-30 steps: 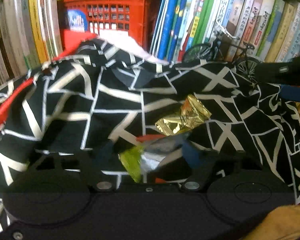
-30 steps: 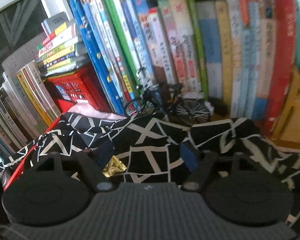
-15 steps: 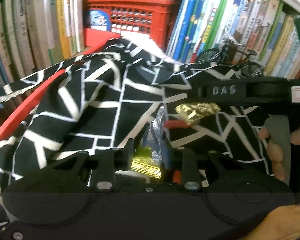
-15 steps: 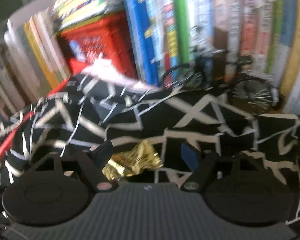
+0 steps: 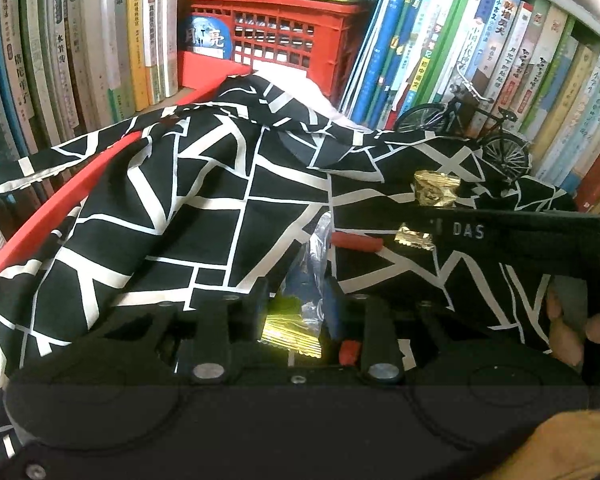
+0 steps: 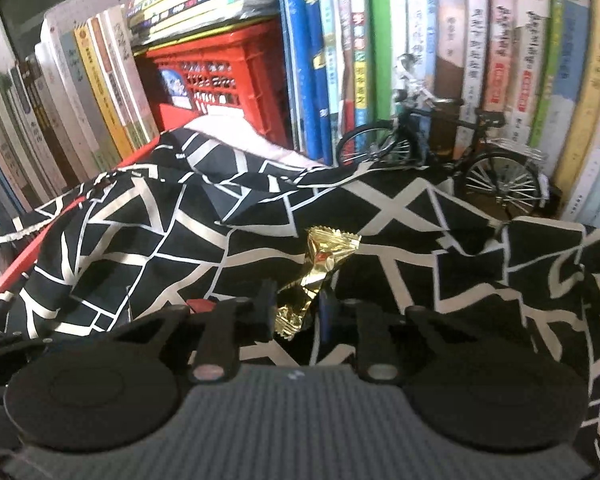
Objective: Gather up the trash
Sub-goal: 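Grasp the clear wrapper with the left tool while the right tool grasps a gold wrapper, then carry the clear wrapper and gold wrapper toward the black trash bag, then open both tools over the black trash bag to drop the wrappers, then return both tools to the blanket near the red pieces, then grasp a red piece with the left tool while the right tool grasps another red piece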
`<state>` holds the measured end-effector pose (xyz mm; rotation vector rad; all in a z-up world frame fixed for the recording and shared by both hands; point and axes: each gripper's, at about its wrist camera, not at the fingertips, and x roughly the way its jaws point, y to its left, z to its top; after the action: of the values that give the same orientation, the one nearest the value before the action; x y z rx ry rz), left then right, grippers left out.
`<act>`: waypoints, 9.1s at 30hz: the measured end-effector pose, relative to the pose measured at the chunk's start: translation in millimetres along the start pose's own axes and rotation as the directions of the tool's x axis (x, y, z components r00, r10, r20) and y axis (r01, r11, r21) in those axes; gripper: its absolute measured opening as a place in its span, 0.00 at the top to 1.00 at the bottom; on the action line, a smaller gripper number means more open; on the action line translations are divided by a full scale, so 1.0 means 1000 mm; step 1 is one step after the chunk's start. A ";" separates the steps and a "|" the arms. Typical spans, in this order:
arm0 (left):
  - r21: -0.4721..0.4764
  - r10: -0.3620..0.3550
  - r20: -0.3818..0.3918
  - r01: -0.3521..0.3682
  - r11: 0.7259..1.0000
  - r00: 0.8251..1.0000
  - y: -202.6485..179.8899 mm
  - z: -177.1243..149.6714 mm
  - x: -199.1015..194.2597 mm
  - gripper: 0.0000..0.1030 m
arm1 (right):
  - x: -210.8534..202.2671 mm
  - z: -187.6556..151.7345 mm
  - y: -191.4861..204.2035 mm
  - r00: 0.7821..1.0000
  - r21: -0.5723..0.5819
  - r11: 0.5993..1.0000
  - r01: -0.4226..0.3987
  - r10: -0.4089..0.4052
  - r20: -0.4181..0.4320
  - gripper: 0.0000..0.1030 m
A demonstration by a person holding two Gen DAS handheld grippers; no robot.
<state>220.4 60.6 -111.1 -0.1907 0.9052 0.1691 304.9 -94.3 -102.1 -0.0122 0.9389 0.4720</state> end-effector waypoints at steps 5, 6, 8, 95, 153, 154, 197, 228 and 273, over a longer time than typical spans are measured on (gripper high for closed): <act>0.000 0.001 -0.022 -0.001 1.000 1.000 -0.007 0.003 -0.005 0.74 | -0.013 -0.002 -0.007 1.000 0.017 1.000 0.004 -0.004 0.010 0.76; 0.004 0.002 -0.023 -0.002 1.000 1.000 -0.010 0.003 -0.007 0.74 | -0.016 -0.003 -0.008 1.000 0.019 1.000 0.008 -0.008 0.012 0.76; 0.016 0.000 -0.023 0.001 1.000 1.000 -0.014 0.005 -0.012 0.74 | -0.025 -0.004 -0.011 1.000 0.031 0.999 0.009 -0.010 0.013 0.76; 0.070 -0.108 0.002 0.107 0.992 0.994 0.096 -0.273 -0.358 0.97 | -0.368 -0.296 0.192 0.997 0.028 0.999 0.040 -0.042 0.057 0.76; -0.067 0.013 -0.227 -0.029 0.997 0.974 0.214 -0.422 -0.273 0.35 | -0.261 -0.421 0.264 0.988 -0.053 0.997 -0.051 0.043 -0.145 0.33; -0.063 0.012 -0.221 -0.026 0.998 0.975 0.213 -0.418 -0.276 0.35 | -0.266 -0.418 0.263 0.990 -0.046 0.998 -0.043 0.037 -0.137 0.33; 0.069 -0.080 0.077 0.075 0.995 0.994 0.012 -0.007 -0.172 0.14 | -0.232 -0.003 0.025 0.967 0.129 0.989 0.066 -0.096 0.235 0.27; -0.041 -0.005 -0.098 0.000 0.999 0.995 -0.020 -0.004 0.009 0.91 | -0.025 0.012 -0.013 0.990 -0.045 0.989 -0.143 0.143 -0.008 0.28; -0.099 0.047 -0.057 -0.052 0.994 0.997 0.029 -0.005 -0.020 0.91 | 0.025 -0.013 0.055 0.988 -0.338 0.929 -0.152 0.130 -0.089 0.86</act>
<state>198.3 86.5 -101.3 -0.2676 0.9568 0.2567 285.5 -37.9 -119.4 -0.2811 0.9143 0.7703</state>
